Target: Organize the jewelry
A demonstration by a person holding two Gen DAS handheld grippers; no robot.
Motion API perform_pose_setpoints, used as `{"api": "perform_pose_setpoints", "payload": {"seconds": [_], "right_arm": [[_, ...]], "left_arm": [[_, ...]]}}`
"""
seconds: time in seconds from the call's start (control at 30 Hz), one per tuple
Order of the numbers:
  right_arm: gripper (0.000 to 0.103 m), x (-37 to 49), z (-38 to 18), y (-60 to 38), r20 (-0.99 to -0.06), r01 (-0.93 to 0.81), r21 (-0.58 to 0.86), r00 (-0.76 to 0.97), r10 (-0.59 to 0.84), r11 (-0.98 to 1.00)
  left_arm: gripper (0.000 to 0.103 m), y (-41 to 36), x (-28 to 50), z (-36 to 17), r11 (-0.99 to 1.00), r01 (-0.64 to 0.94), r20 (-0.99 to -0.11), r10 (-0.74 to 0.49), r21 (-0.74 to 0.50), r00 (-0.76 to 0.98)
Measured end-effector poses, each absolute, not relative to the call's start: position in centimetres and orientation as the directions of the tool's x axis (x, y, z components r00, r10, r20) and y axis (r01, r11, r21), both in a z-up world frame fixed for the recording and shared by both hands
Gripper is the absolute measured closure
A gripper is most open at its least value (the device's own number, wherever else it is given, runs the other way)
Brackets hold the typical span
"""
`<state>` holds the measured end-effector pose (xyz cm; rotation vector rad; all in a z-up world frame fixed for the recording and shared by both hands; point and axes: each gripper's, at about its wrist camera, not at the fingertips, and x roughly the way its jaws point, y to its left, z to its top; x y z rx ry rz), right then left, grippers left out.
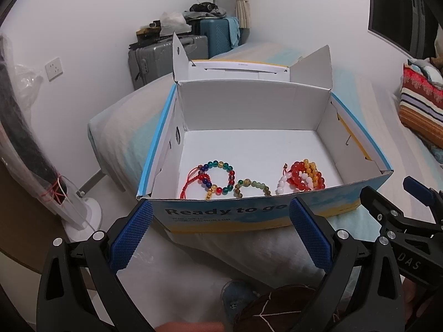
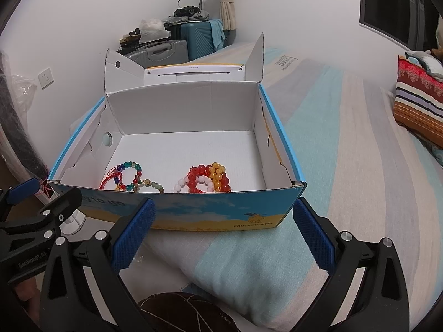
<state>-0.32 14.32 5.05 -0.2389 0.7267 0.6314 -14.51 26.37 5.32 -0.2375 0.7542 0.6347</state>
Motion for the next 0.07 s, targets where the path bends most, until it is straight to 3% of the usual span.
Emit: {"api": "perform_pose_setpoints", "payload": {"seconds": [0.07], "right_arm": [[0.008, -0.35, 5.03, 14.33, -0.683, -0.614, 0.011, 0.572, 0.454, 0.790]], "left_arm": [[0.006, 26.26, -14.43, 5.27, 0.792, -0.610, -0.701, 0.449, 0.025, 0.554]]}}
